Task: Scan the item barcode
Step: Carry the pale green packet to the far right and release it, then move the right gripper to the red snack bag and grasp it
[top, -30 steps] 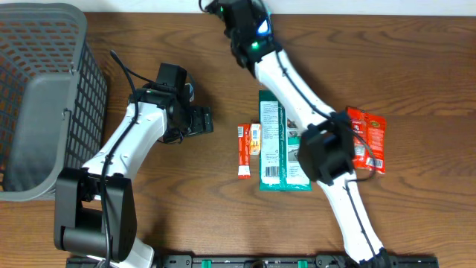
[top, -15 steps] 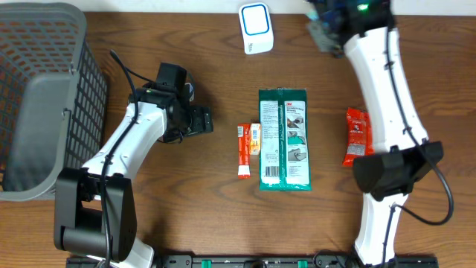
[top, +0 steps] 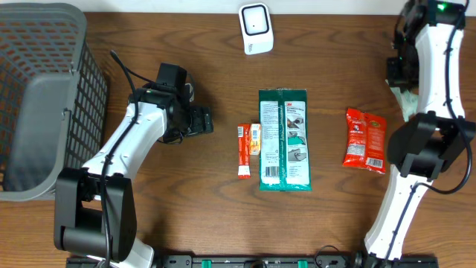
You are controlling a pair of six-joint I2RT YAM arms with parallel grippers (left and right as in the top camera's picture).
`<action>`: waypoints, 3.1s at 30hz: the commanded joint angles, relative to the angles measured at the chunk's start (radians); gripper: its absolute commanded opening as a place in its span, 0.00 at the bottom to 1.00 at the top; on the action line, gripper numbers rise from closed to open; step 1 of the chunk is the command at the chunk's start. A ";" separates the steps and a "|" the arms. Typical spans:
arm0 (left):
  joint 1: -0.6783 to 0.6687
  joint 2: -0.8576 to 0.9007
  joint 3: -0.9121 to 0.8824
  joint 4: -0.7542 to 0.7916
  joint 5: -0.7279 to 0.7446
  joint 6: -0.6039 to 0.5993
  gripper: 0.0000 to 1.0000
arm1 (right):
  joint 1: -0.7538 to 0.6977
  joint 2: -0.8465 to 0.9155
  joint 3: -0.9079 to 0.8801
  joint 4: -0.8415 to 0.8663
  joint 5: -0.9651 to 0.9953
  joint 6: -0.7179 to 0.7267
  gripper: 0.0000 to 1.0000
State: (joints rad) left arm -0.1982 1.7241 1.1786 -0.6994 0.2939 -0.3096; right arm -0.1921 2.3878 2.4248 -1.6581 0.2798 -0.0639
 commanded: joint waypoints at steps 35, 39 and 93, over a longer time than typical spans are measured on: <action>0.003 -0.020 0.010 -0.002 0.009 0.013 0.87 | -0.146 -0.132 -0.203 0.011 -0.281 0.060 0.88; 0.003 -0.020 0.010 -0.002 0.008 0.013 0.87 | -0.141 -0.130 -0.270 -0.006 -0.354 0.060 0.91; 0.003 -0.020 0.010 -0.002 0.008 0.013 0.87 | 0.505 -0.293 -0.855 0.969 -0.275 0.167 0.01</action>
State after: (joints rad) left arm -0.1982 1.7237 1.1786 -0.6991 0.2939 -0.3096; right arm 0.2951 2.0365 1.5749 -0.7116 -0.0189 0.1101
